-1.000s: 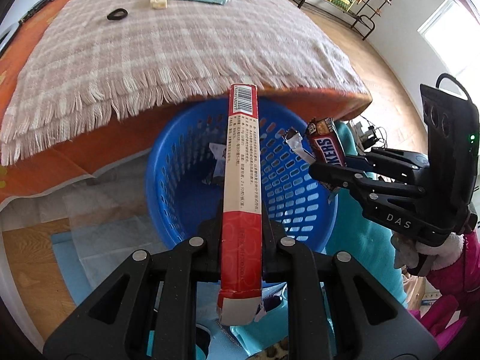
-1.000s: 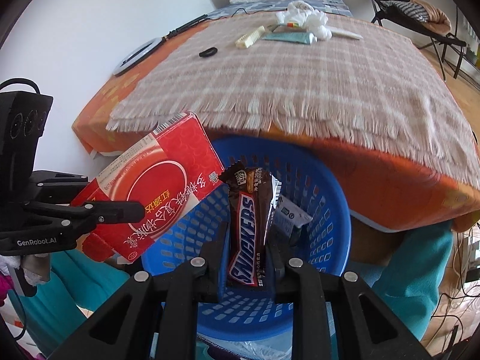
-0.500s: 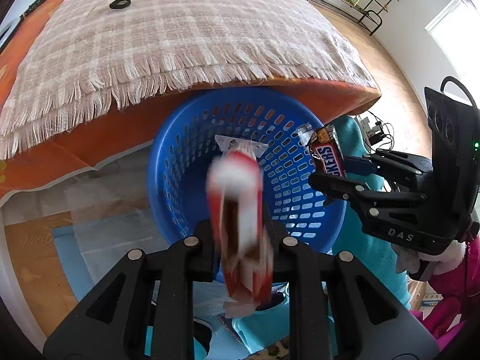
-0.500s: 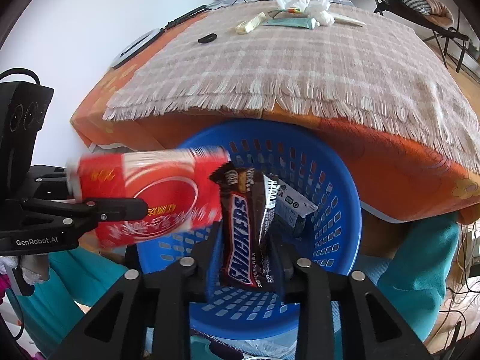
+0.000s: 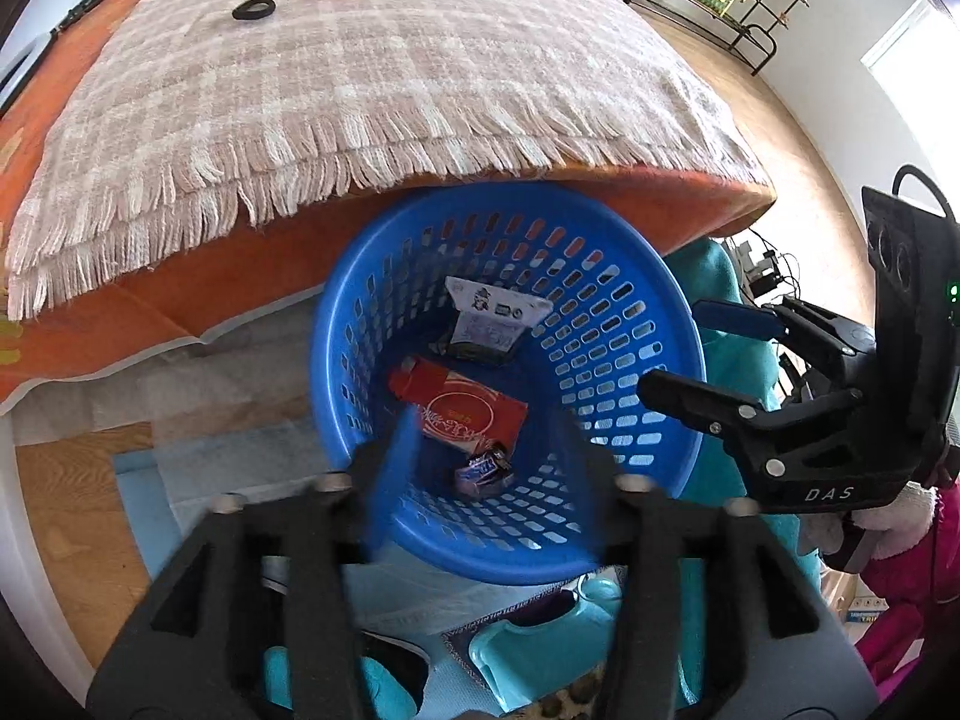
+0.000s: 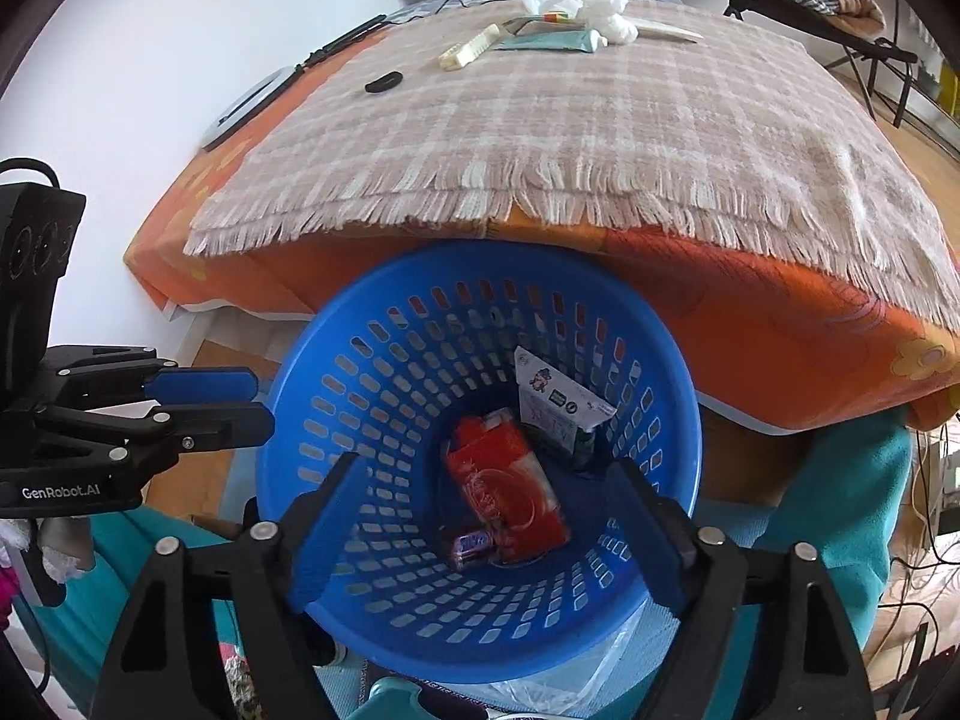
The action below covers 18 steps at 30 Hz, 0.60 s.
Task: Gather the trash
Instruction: 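Lower the Snickers wrapper and red tissue box into the blue basket, open both tools, then move both tools back over the blanket toward the remaining items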
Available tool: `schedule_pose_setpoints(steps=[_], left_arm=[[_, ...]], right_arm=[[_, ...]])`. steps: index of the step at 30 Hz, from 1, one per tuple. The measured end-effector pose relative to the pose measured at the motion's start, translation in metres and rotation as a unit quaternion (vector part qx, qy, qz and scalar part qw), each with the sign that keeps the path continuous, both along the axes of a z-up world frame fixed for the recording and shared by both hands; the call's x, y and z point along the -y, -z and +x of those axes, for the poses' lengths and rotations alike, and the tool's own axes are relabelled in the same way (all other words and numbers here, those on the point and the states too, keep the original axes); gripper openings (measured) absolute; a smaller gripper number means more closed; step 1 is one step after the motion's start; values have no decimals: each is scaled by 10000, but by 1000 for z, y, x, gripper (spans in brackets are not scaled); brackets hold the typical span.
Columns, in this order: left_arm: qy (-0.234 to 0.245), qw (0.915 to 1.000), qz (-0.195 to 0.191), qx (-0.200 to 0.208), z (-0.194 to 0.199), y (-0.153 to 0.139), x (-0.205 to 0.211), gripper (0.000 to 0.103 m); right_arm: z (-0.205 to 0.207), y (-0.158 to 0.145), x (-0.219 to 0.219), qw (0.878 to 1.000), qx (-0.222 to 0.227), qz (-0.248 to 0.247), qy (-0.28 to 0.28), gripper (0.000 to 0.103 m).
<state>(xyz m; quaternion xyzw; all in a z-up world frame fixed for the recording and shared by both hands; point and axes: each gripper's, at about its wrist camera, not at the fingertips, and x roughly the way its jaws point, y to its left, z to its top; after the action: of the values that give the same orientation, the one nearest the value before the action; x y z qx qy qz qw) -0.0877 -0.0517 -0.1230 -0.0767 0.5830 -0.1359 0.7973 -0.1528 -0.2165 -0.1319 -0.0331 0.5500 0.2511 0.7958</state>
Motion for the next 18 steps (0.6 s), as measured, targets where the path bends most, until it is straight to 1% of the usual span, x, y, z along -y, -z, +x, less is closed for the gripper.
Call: schedule_pose_setpoints(steps=[4, 9, 14, 18], left_arm=[[-67, 10000, 22, 52, 1, -3, -1, 60], [-141, 9999, 33, 54, 4, -5, -5, 60], [-201, 9998, 42, 80, 13, -9, -10, 60], [-391, 9991, -29, 141, 30, -19, -21, 60]], right_arm=[[2, 1, 1, 9999, 10, -85, 67, 88], [7, 0, 3, 9998, 6, -76, 173, 94], [14, -6, 4, 9997, 134, -92, 186, 94], [23, -15, 3, 9994, 303, -66, 136, 94]])
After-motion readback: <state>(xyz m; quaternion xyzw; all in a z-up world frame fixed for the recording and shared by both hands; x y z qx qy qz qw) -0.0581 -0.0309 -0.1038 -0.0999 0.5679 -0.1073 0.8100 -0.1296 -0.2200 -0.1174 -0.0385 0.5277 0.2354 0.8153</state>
